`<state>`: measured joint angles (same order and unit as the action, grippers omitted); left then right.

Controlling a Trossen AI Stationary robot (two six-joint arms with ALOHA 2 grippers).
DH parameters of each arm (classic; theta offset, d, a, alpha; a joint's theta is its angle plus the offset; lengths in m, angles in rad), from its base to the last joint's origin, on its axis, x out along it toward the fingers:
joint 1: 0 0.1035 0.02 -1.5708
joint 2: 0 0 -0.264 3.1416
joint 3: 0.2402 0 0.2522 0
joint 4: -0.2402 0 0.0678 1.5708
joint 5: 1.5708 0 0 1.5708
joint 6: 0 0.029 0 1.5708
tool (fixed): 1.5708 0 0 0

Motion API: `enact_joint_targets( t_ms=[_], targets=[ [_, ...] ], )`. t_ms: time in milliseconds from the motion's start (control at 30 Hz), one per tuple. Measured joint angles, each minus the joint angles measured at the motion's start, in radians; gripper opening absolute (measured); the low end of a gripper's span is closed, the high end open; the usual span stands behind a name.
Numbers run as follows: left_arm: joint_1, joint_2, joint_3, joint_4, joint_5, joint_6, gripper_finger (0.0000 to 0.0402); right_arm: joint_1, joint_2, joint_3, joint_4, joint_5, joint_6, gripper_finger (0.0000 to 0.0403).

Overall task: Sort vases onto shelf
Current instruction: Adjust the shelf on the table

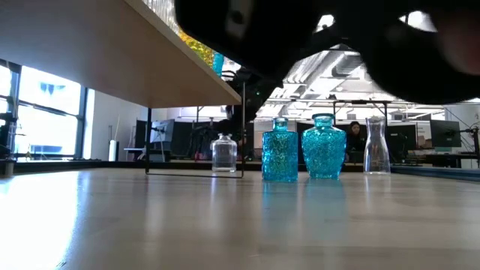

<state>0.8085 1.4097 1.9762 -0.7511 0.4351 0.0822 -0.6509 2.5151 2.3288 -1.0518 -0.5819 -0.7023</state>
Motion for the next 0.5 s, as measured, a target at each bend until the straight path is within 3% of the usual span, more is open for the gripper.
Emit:
enact_joint_targets(
  t_ms=[500],
  targets=[
    [0.000,-0.001,0.000,-0.001,0.000,0.000,0.0000,-0.075,-0.009,0.028,-0.197,0.012,0.019,0.0001]
  ],
)
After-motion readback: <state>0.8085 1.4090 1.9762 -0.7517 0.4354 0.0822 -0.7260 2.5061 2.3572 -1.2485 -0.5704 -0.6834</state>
